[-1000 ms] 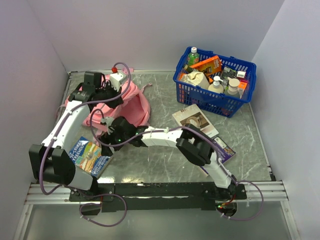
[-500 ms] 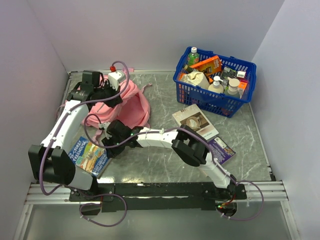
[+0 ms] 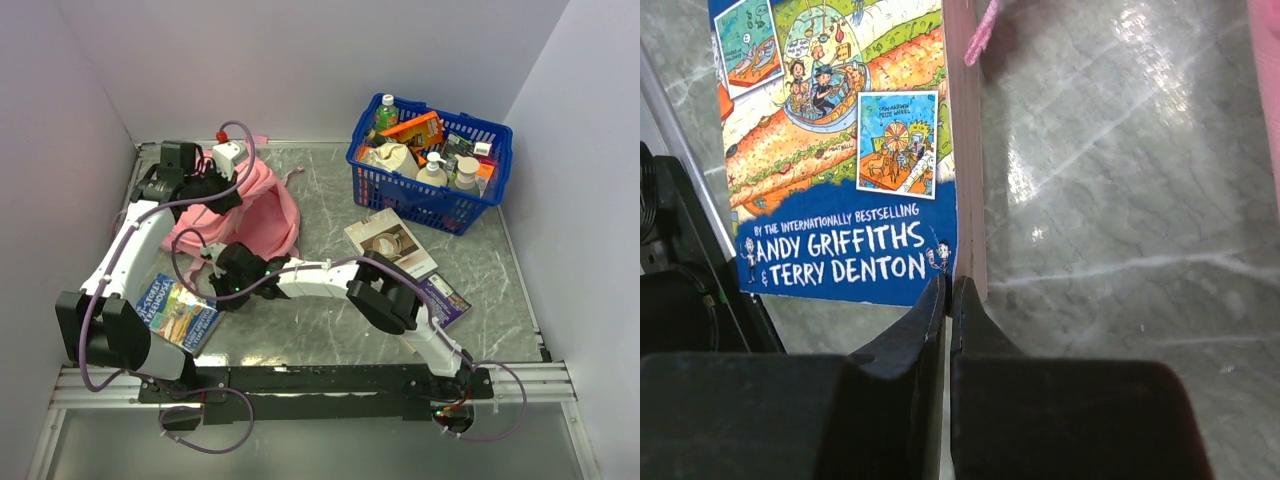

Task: Pack the student bag
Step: Move the book to the center of the board.

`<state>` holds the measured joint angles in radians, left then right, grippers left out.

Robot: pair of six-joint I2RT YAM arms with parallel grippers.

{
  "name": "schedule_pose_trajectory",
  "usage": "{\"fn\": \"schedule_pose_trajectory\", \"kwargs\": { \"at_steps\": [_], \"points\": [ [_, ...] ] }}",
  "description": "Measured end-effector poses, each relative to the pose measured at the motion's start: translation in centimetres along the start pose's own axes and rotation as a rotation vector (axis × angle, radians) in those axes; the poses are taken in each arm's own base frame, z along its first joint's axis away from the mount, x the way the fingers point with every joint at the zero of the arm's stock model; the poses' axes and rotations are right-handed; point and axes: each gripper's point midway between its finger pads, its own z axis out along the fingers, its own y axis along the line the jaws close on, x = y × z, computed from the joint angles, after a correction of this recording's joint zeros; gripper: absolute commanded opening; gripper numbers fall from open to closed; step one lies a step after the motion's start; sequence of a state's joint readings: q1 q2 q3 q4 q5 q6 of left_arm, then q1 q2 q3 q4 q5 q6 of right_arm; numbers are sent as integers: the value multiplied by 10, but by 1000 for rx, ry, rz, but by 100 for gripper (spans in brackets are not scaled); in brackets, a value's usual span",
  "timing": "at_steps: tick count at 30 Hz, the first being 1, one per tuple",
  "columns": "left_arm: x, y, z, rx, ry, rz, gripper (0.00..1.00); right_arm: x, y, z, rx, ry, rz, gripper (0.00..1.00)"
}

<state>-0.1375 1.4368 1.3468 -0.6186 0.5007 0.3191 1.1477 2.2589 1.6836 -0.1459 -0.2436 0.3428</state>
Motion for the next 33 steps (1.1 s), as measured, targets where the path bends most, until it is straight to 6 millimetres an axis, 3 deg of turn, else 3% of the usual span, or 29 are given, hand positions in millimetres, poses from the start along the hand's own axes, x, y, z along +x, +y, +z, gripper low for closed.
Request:
{"fn": "schedule_pose_trajectory", "kwargs": {
  "at_steps": [4, 11, 20, 25, 26, 27, 28, 31, 33],
  "points": [
    [0, 1, 0, -2, 0, -2, 1, 8, -8, -11, 30, -42, 19, 0],
    [0, 2, -1, -4, -1, -3, 1, 44, -39, -61, 116, -68, 90, 0],
    [-1, 0, -1, 6, -6, -9, 1, 96, -111, -155, 310, -140, 254, 0],
    [-2, -2, 0, 15, -11, -12, 1, 133, -131, -204, 449, -162, 332, 0],
    [-2, -2, 0, 16, -11, -12, 1, 139, -132, -211, 463, -162, 343, 4],
    [-2, -2, 0, 16, -10, -13, 1, 143, -131, -217, 475, -161, 352, 19],
    [-1, -2, 0, 18, -9, -14, 1, 146, -131, -221, 484, -157, 360, 52],
    [-1, -3, 0, 20, -9, -14, 1, 149, -133, -233, 525, -155, 363, 92],
    [-2, -3, 0, 19, -10, -14, 1, 144, -137, -240, 559, -158, 346, 96]
  ]
}}
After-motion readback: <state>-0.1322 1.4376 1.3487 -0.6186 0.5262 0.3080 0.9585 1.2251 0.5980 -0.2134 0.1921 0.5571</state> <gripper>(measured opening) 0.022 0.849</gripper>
